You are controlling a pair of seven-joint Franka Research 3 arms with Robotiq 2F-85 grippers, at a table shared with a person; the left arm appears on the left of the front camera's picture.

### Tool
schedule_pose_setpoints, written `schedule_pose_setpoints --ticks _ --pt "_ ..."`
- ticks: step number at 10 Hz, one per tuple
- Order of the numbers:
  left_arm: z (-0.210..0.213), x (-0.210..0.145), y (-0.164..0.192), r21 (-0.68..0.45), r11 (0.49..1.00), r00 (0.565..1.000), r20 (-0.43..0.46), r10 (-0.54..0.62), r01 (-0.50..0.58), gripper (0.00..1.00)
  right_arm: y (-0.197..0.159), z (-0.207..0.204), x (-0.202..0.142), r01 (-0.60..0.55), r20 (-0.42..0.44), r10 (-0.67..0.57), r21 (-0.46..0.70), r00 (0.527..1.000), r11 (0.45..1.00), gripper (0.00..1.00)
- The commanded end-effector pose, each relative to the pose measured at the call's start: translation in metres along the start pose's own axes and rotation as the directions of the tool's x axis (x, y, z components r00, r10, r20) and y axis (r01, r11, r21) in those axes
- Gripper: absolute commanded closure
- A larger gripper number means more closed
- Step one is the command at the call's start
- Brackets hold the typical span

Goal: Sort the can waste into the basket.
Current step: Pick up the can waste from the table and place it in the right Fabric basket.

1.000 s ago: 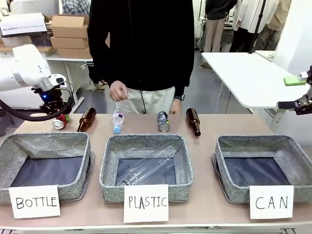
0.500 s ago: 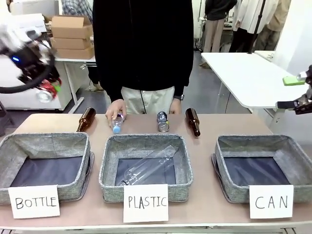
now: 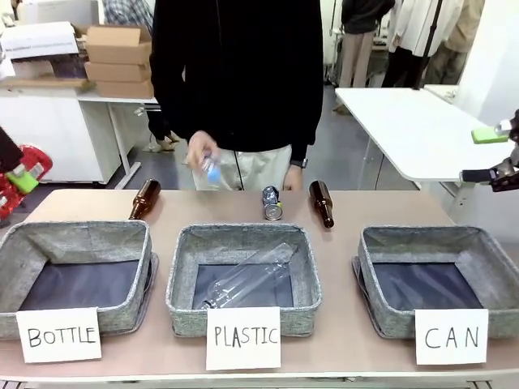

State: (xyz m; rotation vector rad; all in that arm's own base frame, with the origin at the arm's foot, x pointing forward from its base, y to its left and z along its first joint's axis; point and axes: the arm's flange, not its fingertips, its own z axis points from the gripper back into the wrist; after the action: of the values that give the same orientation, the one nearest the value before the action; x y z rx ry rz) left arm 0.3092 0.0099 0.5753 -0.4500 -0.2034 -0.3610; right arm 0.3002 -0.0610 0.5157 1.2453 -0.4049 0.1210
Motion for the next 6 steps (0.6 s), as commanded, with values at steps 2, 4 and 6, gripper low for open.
schedule_pose_setpoints --ticks 2,4,6 --pt "0.0 0.0 0.0 0.0 1.0 1.0 0.0 0.0 0.0 0.56 0.0 0.0 0.0 0.0 0.0 0.0 0.0 1.0 1.0 0.0" --pt "-0.087 0.12 -0.018 -0.198 0.922 0.93 -0.091 -0.356 0.333 0.56 0.041 0.062 -0.009 -0.071 0.035 0.072 -0.027 0.997 0.997 0.0" --pt "-0.147 0.209 -0.104 -0.238 0.777 0.795 -0.033 -0.606 0.583 0.56 0.029 0.135 -0.04 -0.062 0.064 0.066 -0.064 0.996 0.996 0.0"
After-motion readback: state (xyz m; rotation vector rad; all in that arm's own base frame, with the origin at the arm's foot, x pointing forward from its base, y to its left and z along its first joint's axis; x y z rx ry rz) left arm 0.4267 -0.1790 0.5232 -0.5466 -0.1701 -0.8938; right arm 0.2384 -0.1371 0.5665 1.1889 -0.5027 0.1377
